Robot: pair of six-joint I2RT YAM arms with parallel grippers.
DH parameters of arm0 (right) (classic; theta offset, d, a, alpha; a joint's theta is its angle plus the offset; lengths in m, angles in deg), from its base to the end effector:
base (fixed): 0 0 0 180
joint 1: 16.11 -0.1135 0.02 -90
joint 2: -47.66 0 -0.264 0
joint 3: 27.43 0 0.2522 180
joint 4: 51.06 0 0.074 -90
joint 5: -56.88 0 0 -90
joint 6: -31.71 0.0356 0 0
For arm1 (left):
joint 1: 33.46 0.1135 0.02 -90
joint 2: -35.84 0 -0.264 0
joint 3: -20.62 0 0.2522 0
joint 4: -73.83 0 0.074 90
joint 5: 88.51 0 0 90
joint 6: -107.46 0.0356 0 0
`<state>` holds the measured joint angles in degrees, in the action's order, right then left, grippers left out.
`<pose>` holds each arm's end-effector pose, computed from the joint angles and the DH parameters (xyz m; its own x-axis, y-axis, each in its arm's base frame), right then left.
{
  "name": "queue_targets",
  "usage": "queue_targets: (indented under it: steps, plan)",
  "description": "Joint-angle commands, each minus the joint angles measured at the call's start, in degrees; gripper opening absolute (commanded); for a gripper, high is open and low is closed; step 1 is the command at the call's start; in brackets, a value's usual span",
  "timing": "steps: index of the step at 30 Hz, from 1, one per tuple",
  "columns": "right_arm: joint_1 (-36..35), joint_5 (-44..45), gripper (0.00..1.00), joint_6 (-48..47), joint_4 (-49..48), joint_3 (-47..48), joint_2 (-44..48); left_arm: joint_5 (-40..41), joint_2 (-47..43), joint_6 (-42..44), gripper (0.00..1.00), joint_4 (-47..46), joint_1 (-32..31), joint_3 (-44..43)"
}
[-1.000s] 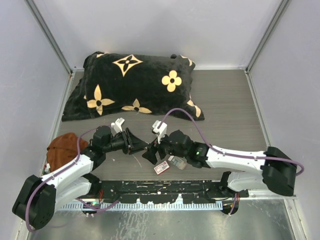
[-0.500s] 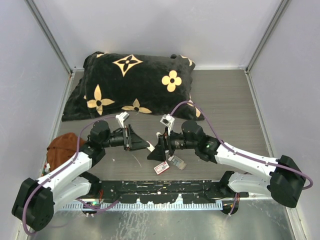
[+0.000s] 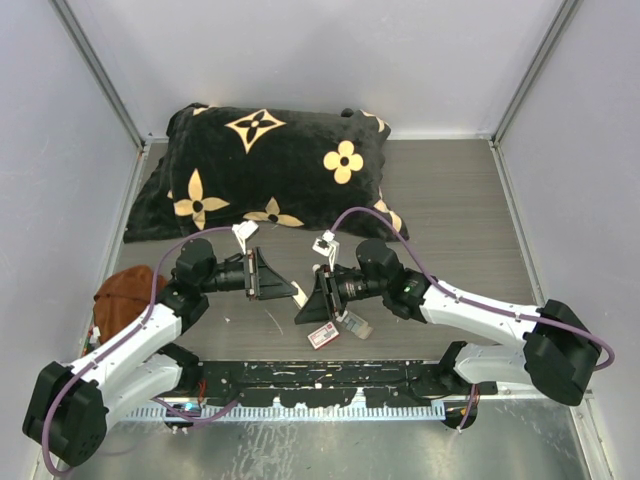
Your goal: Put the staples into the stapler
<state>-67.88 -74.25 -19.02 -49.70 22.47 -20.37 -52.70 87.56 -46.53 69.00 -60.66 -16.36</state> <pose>0.1400 0.2155 0.2462 -0.7772 -0.2162 -0.5909 -0.6244 0.1496 0.7666 0.1591 -0.1142 0.2402 -0.9460 -0.1050 -0.3066 0.2913 0.1388 -0.9465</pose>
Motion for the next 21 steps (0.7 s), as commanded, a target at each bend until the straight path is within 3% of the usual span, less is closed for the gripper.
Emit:
queue_targets:
  steps: [1,2,3,4,6,7,13,17,21]
  plan:
    - [0.0,0.7,0.00,1.5,-3.9,2.6,1.6,-1.8,-1.7,0.5,0.10,-3.1,-0.1,-2.0]
    - [0.1,0.6,0.02,1.4,-3.9,2.7,2.0,-1.8,-1.6,0.5,0.10,-3.2,-0.1,-2.0]
    - [0.2,0.5,0.13,1.4,-3.8,2.9,2.3,-1.7,-1.7,0.5,0.10,-3.2,-0.1,-2.0]
    - [0.5,0.4,0.46,1.4,-3.7,3.0,2.5,-1.6,-1.7,0.5,0.10,-3.1,-0.1,-2.1]
    - [0.8,0.9,0.88,1.4,-3.0,3.2,3.4,-1.3,-1.7,0.5,0.10,-3.0,-0.1,-2.2]
    - [1.0,1.6,0.98,1.1,-2.4,3.2,4.2,-0.9,-1.7,0.5,0.10,-2.5,-0.1,-2.3]
    - [3.8,8.8,1.00,-1.1,2.4,2.0,7.8,2.3,-0.9,0.9,0.10,0.8,-0.1,-2.1]
    - [4.9,20.3,1.00,-4.4,9.3,1.1,12.8,14.5,0.7,5.1,0.12,17.1,0.3,-3.2]
    - [5.1,27.9,1.00,-6.6,13.7,0.3,16.4,25.4,5.5,5.7,0.12,19.7,1.7,-1.9]
